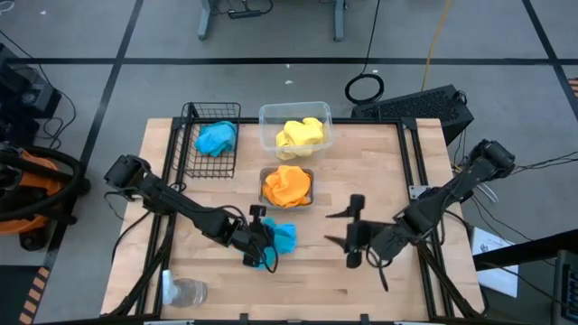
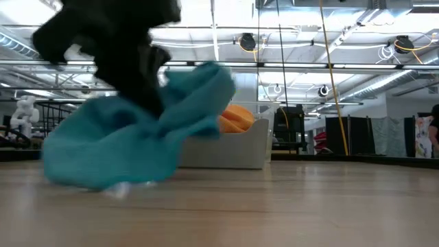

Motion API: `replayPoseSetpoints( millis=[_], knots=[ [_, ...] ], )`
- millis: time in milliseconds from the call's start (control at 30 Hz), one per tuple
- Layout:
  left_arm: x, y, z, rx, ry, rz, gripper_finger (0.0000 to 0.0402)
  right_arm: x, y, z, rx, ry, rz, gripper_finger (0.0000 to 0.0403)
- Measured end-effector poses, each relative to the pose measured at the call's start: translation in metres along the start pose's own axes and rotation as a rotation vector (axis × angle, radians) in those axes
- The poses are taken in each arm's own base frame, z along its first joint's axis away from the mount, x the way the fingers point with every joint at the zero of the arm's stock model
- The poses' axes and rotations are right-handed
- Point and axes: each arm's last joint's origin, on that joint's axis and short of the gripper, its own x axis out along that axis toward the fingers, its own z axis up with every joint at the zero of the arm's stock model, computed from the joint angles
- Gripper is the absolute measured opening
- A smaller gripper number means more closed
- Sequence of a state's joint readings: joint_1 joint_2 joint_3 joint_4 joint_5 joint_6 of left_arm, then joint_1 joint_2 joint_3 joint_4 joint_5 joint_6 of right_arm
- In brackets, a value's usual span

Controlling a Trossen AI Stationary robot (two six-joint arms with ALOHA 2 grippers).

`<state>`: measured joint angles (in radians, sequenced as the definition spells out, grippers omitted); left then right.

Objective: Sort microfiber towel by color & place in baskets
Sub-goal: Put the blue microfiber cloth into the black wire basket

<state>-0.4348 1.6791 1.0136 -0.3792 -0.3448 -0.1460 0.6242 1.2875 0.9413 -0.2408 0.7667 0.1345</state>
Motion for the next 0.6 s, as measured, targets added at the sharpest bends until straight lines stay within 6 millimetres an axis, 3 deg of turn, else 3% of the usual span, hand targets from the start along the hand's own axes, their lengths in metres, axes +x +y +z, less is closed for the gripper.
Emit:
replayPoseSetpoints(
  millis=[167, 367, 600],
  knots=[
    [-0.021, 0.008, 0.027, 0.032, -0.112, 0.081, 0.0057, 0.023, 0.018, 0.003, -0.132, -0.067, 0.04, 0.0249],
    [-0.04, 0.024, 0.056, -0.018, -0.218, 0.231, 0.0039, 0.053, 0.032, -0.004, -0.312, -0.087, 0.012, 0.0249],
    [-0.04, 0.044, 0.064, -0.108, -0.231, 0.3, 0.0035, 0.069, 0.031, -0.004, -0.339, -0.105, -0.151, 0.0256]
  ],
)
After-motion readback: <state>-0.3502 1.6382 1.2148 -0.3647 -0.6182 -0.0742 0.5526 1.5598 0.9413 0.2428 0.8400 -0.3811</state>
